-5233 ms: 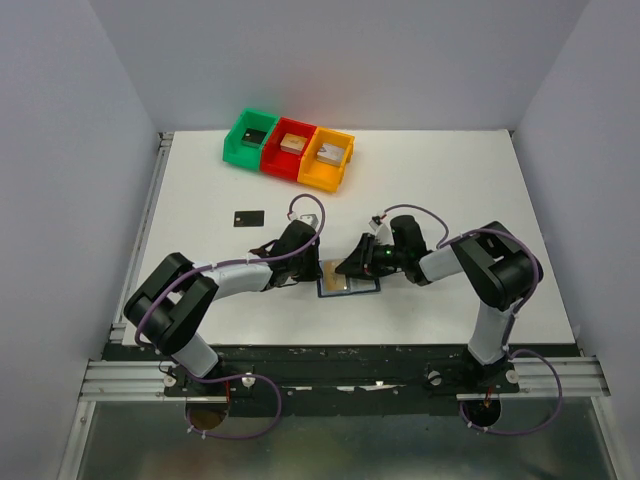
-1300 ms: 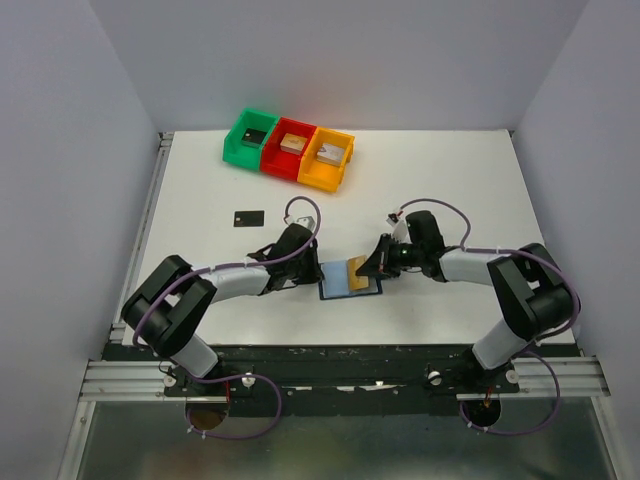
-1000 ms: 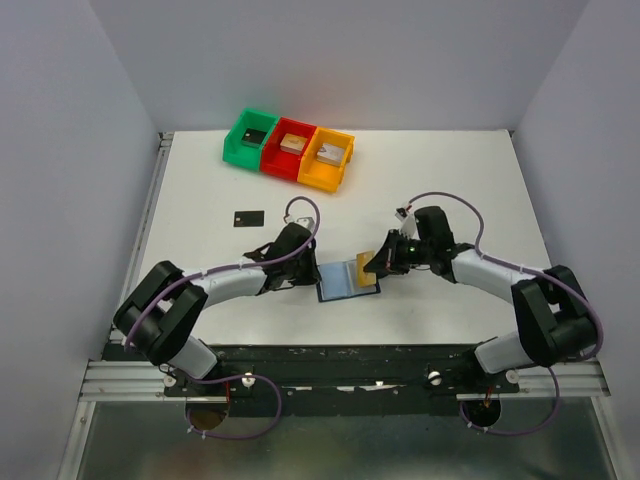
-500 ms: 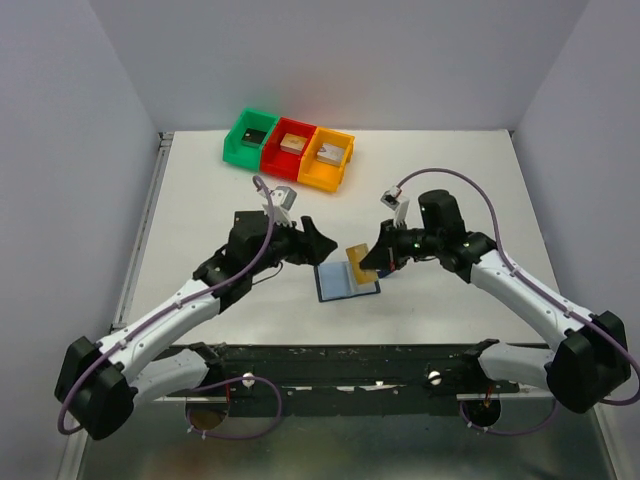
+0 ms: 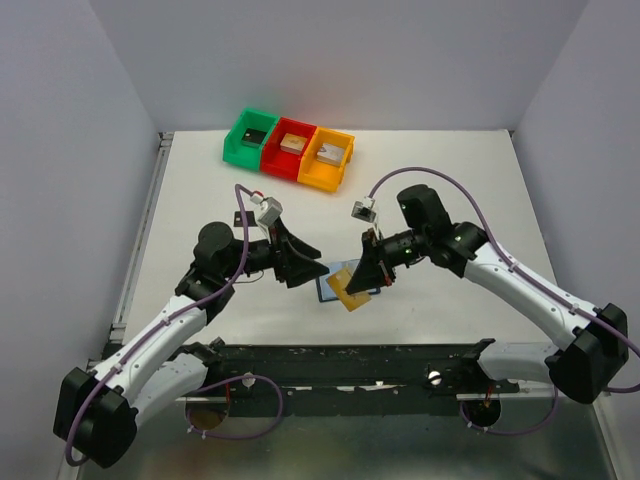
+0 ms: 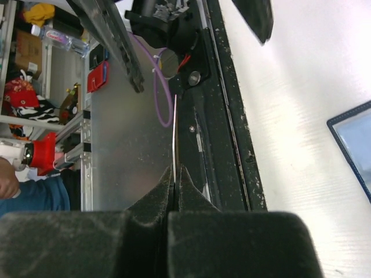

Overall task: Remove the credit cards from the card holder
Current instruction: Remove the credit card from the card holder, then place the credit card at the center of the board, then remove the credit card from the card holder.

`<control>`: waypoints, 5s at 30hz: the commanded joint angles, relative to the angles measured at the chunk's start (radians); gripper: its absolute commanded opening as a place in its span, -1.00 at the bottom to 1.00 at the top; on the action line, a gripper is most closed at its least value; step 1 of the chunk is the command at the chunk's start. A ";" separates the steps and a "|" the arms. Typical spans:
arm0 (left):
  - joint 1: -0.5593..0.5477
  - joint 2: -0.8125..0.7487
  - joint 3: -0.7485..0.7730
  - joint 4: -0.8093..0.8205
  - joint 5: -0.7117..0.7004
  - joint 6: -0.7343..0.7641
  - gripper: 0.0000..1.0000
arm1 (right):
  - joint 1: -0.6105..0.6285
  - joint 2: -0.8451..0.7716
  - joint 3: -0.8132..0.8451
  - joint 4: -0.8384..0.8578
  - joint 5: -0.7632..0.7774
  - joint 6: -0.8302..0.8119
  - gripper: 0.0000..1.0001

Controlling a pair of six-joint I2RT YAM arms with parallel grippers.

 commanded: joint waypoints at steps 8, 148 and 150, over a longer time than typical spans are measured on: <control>-0.012 0.060 -0.003 0.203 0.289 -0.097 0.39 | 0.045 0.051 0.112 -0.153 -0.008 -0.073 -0.99; 0.190 0.428 0.246 -0.474 -0.984 -0.141 0.97 | -0.086 -0.034 -0.152 0.006 0.978 0.319 0.50; 0.160 0.346 0.174 -0.425 -0.974 -0.186 0.98 | -0.107 -0.011 -0.172 0.035 0.937 0.323 0.51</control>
